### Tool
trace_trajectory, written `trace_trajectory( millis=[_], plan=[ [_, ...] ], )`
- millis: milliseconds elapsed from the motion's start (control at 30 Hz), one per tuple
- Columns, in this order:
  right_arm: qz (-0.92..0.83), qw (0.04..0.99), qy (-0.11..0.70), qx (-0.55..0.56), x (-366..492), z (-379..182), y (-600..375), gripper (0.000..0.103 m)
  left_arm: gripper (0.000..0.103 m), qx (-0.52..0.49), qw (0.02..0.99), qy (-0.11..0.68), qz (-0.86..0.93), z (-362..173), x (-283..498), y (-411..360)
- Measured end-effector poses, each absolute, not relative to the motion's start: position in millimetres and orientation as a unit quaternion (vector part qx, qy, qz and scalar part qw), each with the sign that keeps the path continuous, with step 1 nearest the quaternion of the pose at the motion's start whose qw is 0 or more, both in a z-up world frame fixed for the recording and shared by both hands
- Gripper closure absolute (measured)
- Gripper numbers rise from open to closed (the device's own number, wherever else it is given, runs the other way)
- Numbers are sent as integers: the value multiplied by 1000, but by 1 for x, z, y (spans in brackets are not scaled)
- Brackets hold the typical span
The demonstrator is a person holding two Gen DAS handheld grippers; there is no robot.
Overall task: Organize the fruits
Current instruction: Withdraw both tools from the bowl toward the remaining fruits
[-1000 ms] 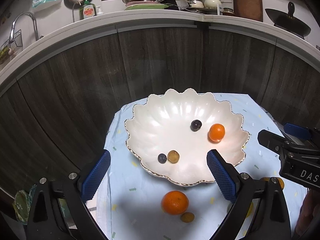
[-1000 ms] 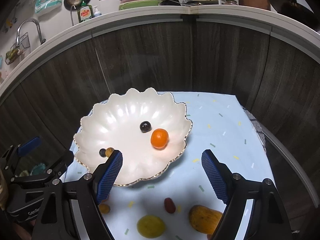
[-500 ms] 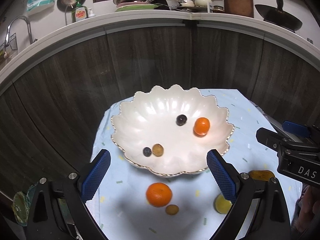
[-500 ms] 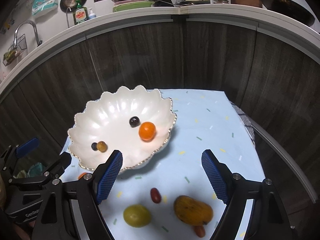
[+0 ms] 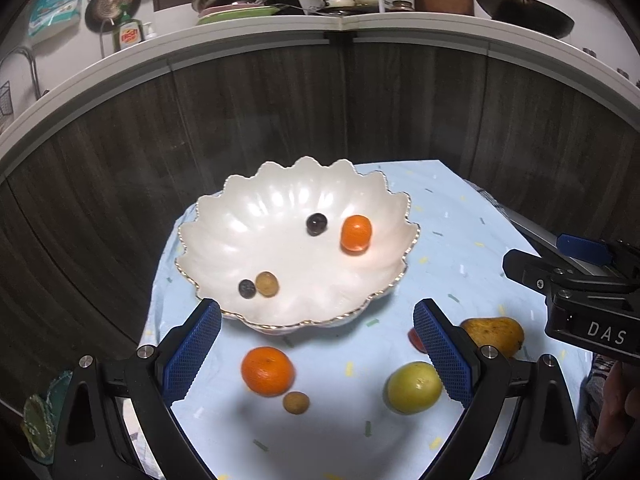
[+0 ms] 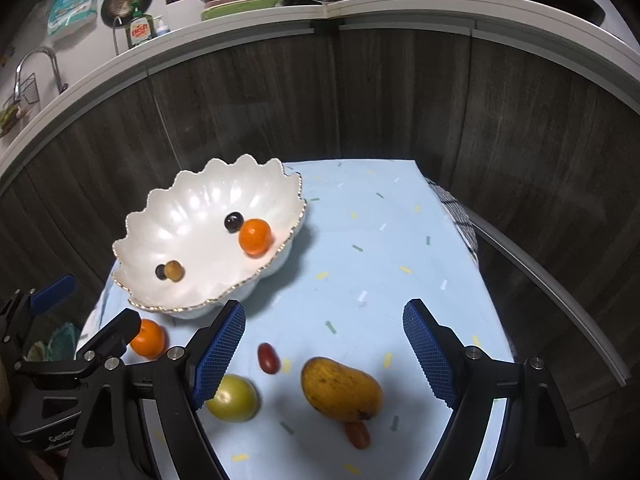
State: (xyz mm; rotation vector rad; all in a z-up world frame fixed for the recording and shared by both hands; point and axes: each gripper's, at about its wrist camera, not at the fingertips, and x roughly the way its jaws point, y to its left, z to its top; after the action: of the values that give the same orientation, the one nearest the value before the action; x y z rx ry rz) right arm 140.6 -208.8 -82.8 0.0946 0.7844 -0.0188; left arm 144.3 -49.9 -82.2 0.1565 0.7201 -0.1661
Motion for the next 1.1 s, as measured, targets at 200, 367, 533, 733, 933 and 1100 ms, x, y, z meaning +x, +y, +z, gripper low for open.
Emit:
trace_trajectory(
  millis=[200, 367, 533, 733, 933, 1100],
  plan=[
    [-15, 920, 388, 47, 131, -89, -217, 21, 5, 81, 927, 355, -92, -88, 137, -59],
    [-23, 916, 396, 52, 121, -98, -224, 21, 5, 87, 923, 361, -106, -95, 132, -66],
    [-29, 910, 409, 60, 111, -111, -231, 21, 5, 94, 919, 364, -121, -102, 127, -76],
    [-37, 905, 419, 62, 105, -123, -238, 21, 5, 94, 915, 372, -129, -109, 124, -81],
    [-40, 902, 427, 50, 98, -131, -238, 21, 5, 90, 910, 382, -135, -120, 124, -82],
    [-38, 899, 435, 42, 95, -142, -236, 22, 5, 95, 906, 387, -141, -132, 122, -85]
  ],
)
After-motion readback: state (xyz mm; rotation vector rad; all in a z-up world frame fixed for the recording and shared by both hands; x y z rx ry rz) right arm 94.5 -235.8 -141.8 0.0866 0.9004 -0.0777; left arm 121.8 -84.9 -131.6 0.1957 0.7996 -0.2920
